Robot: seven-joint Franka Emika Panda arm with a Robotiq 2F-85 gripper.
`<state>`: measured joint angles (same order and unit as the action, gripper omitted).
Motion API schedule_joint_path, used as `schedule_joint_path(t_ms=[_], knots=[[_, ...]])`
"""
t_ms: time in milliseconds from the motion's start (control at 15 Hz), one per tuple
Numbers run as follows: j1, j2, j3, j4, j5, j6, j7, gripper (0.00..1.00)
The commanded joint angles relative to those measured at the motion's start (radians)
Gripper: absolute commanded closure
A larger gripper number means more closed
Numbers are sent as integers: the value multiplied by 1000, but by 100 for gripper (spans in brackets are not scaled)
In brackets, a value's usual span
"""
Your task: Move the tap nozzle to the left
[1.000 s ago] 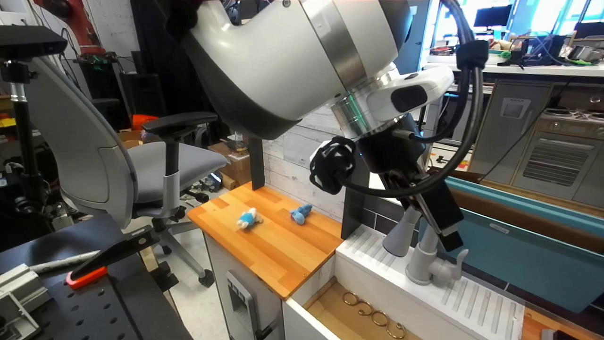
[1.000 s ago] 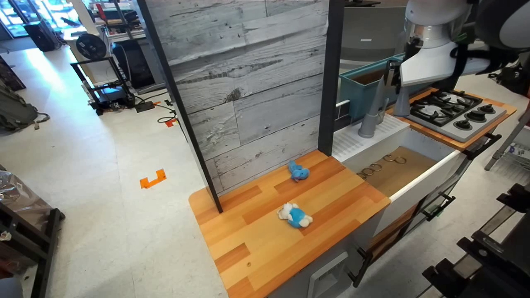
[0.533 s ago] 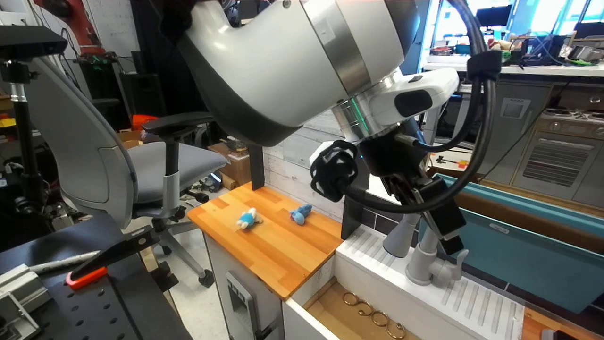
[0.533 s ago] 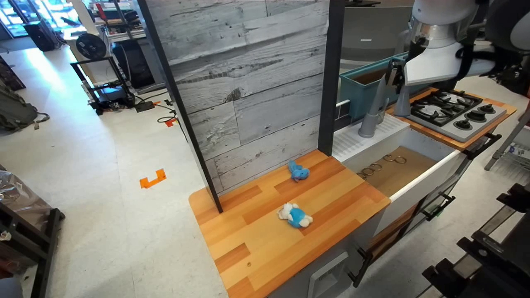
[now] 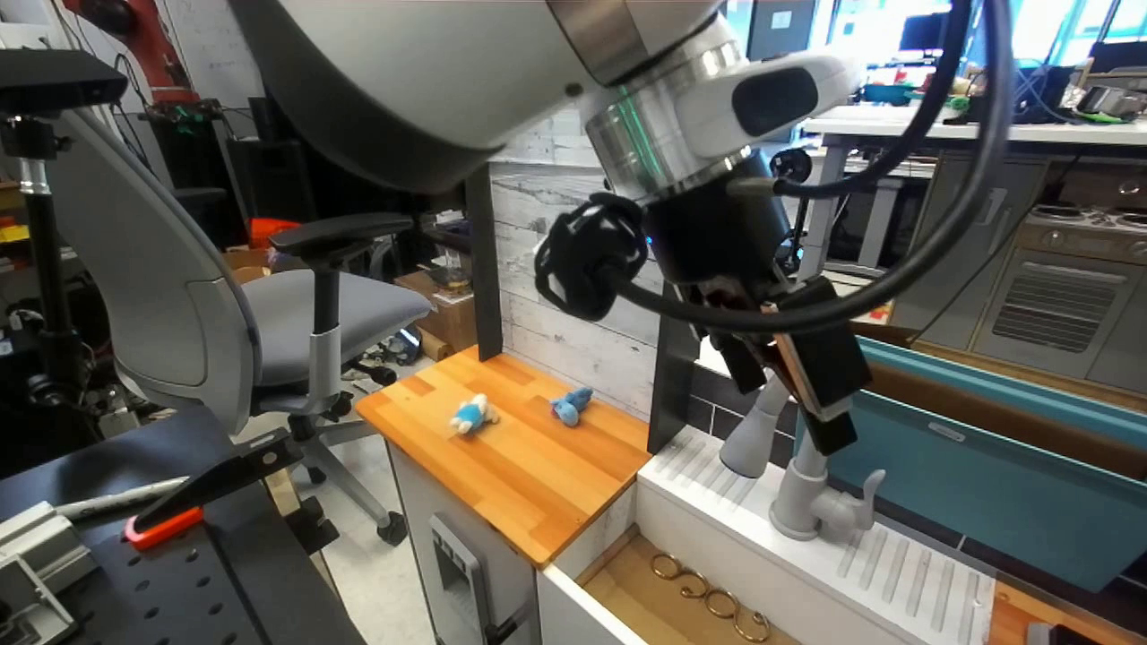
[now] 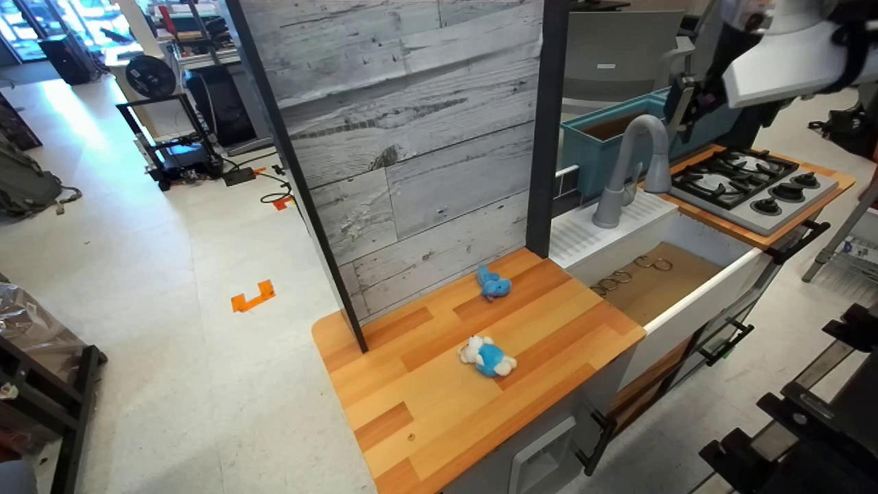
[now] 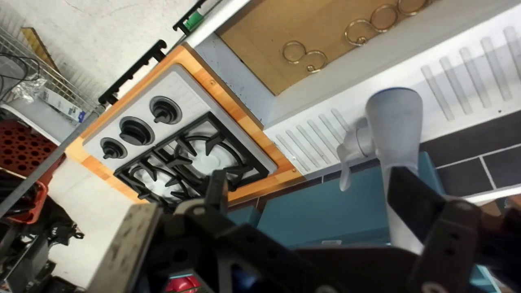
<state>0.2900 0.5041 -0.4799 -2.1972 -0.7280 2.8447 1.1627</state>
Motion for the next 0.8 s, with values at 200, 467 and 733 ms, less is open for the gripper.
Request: schedule_joint_path(t_ms=[200,467,733], knots=[[-74,-415,42,-295,199,-239,-374,0],[-223,-437,182,-272,222,-337,-389,0],[-270,-526,226,-297,268,-415,-444,0]])
